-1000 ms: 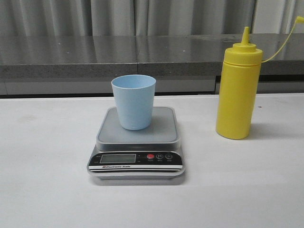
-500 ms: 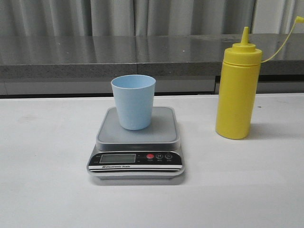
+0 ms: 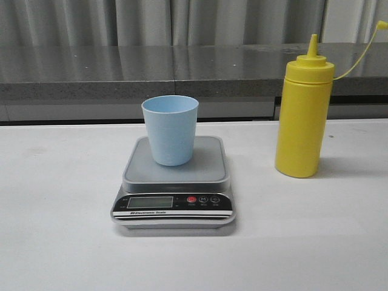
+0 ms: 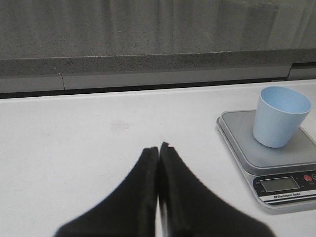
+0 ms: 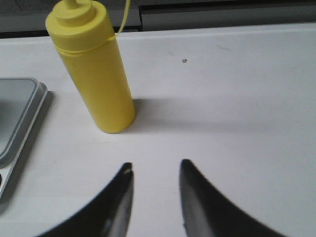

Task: Pour seasoning into cup on scale with both arms
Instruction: 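Move the right gripper toward the yellow squeeze bottle, then close the right gripper around the yellow bottle's upper body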

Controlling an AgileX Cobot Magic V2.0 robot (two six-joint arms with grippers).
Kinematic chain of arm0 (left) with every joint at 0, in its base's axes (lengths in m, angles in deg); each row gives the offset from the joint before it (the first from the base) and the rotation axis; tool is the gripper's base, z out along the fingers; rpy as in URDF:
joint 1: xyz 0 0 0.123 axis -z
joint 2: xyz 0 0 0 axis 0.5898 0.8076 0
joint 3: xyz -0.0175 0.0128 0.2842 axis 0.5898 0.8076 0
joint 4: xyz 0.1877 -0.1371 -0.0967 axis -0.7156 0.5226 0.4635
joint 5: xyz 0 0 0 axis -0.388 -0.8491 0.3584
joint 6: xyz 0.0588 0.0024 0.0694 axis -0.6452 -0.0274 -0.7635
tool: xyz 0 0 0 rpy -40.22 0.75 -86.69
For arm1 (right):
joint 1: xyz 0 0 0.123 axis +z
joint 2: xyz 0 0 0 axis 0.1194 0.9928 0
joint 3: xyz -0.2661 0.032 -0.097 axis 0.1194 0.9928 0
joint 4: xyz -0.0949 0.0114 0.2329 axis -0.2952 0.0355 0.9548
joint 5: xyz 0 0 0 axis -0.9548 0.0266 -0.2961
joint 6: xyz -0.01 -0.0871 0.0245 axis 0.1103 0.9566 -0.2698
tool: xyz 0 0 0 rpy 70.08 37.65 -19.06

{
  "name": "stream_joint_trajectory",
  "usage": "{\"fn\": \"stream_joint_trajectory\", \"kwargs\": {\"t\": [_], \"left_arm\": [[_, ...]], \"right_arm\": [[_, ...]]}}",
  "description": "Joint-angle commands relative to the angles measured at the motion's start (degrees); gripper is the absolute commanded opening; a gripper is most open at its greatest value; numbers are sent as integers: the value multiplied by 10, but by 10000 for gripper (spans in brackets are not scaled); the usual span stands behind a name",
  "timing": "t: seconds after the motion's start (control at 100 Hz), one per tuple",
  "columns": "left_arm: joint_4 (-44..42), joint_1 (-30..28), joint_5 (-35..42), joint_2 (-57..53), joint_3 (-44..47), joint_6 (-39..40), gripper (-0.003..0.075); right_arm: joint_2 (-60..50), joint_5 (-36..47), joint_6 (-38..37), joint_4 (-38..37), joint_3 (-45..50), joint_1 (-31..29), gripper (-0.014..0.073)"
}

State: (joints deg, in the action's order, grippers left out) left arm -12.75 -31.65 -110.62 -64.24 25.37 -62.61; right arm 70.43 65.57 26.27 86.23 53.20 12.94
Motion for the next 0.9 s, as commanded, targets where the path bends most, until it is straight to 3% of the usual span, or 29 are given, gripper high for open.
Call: {"fn": "stream_joint_trajectory", "kwargs": {"t": [0.0, 0.06, 0.13, 0.48, 0.75, 0.89], "left_arm": [[10, 0, 42, 5, -13, 6, -20], [10, 0, 42, 5, -13, 6, -20], [10, 0, 42, 5, -13, 6, -20], [10, 0, 42, 5, -13, 6, -20], [10, 0, 42, 5, -13, 6, -20], [10, 0, 42, 5, -13, 6, -20]], "right_arm": [[23, 88, 4, 1, -21, 12, 498], [43, 110, 4, 1, -21, 21, 593], [69, 136, 4, 1, -21, 31, 637], [224, 393, 0, 1, -16, 87, 639], [383, 602, 0, -13, -16, 88, 637], [449, 671, 0, -29, -16, 88, 634]]}}
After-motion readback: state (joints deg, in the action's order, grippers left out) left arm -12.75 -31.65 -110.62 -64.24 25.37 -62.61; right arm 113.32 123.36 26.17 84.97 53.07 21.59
